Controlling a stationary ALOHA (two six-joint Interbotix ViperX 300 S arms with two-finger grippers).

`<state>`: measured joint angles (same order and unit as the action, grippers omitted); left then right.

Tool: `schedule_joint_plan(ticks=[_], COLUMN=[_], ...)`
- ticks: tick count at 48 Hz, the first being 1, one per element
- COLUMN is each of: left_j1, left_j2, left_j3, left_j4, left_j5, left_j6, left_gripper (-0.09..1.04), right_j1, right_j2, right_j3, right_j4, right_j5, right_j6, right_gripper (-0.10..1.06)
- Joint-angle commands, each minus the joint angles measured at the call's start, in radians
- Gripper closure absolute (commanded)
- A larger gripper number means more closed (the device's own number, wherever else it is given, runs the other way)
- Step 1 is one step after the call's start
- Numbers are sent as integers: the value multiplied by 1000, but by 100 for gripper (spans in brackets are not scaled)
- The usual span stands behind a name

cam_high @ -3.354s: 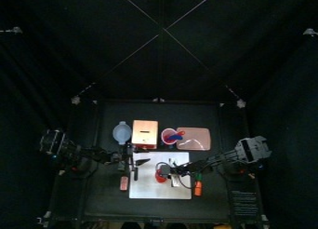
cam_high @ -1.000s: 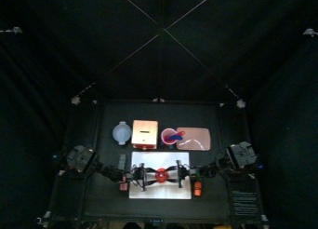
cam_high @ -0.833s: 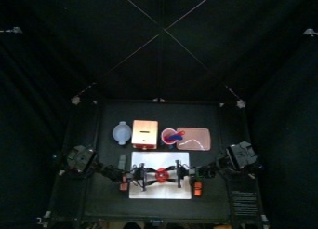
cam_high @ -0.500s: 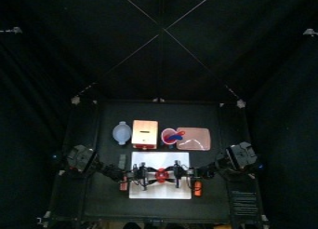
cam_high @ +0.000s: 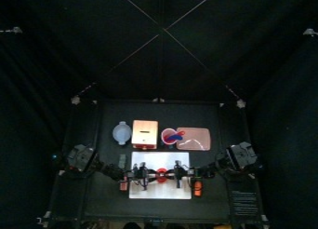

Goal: Get the cutter from the drawer then cut the dough then place the extra dough in the bowl
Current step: Cut the dough

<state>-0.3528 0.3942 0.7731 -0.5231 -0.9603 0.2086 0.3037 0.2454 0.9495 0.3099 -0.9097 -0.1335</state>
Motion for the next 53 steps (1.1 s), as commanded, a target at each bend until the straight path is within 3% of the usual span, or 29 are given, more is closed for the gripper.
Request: schedule_joint_plan(ticks=[1,11,33,53], left_j1=[-3,-25,-57,-64], left_j2=[-9,3,109,118], left_j3=[-3,3,2,-3], left_j4=[3,9,8,8], left_j5=[44,183,261,298], left_j6=[-3,-9,-72,-80], left_gripper=[49,50,50,50], right_j1=[5,14,63,63], right_j2=[-23,-12,121,126], right_j3=[-3,-8,-20,-18], right_j4=[3,20,172,181], right_j5=[2,18,21,21], right_j6=[-2,8,8,8], right_gripper=[57,57,58,58])
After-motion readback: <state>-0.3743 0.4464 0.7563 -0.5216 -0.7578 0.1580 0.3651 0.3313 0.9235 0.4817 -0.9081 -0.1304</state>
